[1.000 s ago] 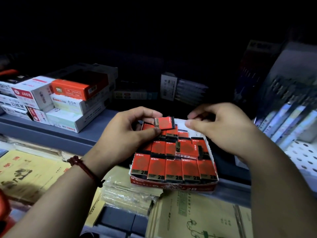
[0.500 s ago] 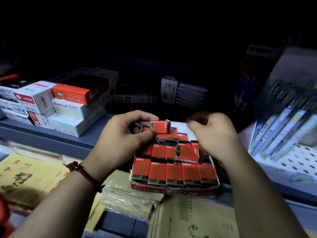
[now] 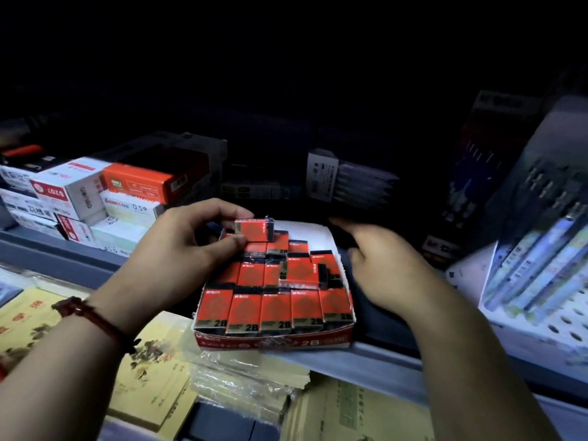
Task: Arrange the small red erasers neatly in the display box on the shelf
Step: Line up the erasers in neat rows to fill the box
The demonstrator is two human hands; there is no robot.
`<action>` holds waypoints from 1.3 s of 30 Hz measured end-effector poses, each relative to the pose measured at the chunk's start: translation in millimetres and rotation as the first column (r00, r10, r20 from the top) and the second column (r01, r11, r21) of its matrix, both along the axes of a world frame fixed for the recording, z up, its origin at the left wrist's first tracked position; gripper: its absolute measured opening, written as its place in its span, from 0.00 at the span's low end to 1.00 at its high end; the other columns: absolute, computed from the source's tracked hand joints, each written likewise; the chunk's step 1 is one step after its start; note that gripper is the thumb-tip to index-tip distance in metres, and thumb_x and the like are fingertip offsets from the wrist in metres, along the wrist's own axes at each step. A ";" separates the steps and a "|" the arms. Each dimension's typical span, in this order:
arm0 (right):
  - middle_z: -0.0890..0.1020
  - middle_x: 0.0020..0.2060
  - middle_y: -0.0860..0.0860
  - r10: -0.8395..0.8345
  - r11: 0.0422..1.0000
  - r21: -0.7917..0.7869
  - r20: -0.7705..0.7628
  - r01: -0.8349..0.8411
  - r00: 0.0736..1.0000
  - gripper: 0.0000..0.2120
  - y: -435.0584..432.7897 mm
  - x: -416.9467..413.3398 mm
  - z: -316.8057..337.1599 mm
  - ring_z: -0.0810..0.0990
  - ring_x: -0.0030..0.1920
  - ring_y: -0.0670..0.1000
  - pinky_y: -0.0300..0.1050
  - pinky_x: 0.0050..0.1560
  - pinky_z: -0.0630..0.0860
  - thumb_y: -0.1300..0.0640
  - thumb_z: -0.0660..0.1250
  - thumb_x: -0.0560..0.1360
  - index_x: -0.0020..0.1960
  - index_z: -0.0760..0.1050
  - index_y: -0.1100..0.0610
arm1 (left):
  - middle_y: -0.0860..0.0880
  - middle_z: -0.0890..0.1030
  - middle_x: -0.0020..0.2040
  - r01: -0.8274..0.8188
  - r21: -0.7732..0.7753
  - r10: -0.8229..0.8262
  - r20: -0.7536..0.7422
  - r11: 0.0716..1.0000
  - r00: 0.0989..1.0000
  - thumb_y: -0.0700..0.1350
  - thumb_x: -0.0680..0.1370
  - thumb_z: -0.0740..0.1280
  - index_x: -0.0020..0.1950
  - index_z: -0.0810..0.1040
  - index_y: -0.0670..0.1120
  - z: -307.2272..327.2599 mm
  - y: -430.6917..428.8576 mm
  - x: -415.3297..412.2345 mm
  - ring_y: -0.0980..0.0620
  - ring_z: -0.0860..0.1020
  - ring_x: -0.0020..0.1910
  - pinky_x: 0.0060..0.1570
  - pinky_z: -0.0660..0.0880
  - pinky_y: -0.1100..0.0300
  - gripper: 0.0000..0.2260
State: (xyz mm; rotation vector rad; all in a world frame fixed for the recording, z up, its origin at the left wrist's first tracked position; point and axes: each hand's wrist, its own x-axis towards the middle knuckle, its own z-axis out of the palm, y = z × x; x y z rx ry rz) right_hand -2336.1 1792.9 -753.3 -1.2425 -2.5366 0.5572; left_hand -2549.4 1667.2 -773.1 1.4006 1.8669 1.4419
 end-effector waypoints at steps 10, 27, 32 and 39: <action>0.73 0.40 0.45 -0.022 0.995 0.093 0.003 0.022 1.000 0.16 10.9 6.5 -6.9 0.71 0.40 0.47 0.39 0.43 0.66 0.56 0.67 0.80 0.67 0.77 0.51 | 0.47 0.86 0.48 -0.028 0.026 0.025 0.097 0.999 0.995 0.37 0.77 0.72 0.53 0.85 0.51 -0.1 -2.4 5.7 0.28 0.81 0.51 0.51 0.79 0.31 0.10; 0.80 0.38 0.40 -0.162 0.987 -0.025 -0.271 0.161 0.949 0.17 -1.5 30.6 -3.2 0.76 0.35 0.38 0.29 0.37 0.68 0.53 0.78 0.72 0.60 0.82 0.49 | 0.39 0.85 0.47 0.049 -0.053 -0.049 0.011 0.997 0.999 0.40 0.78 0.73 0.54 0.85 0.56 2.4 -1.0 12.3 0.35 0.84 0.48 0.50 0.81 0.35 0.11; 0.86 0.40 0.38 -0.162 0.985 -0.133 -0.481 0.111 0.862 0.04 -1.0 35.2 4.2 0.80 0.41 0.31 0.24 0.44 0.73 0.52 0.76 0.74 0.49 0.85 0.49 | 0.40 0.85 0.42 0.096 -0.048 -0.095 0.018 0.994 0.995 0.39 0.77 0.73 0.52 0.85 0.55 2.4 0.2 22.6 0.35 0.83 0.42 0.46 0.83 0.42 0.10; 0.85 0.33 0.44 -0.162 0.981 -0.184 -0.577 0.066 0.800 0.11 -1.8 22.2 8.9 0.76 0.31 0.43 0.35 0.35 0.73 0.62 0.66 0.79 0.44 0.85 0.51 | 0.58 0.84 0.40 0.020 0.056 -0.023 0.047 0.998 0.999 0.39 0.75 0.73 0.52 0.84 0.54 -9.9 8.3 46.3 0.51 0.81 0.36 0.38 0.80 0.58 0.11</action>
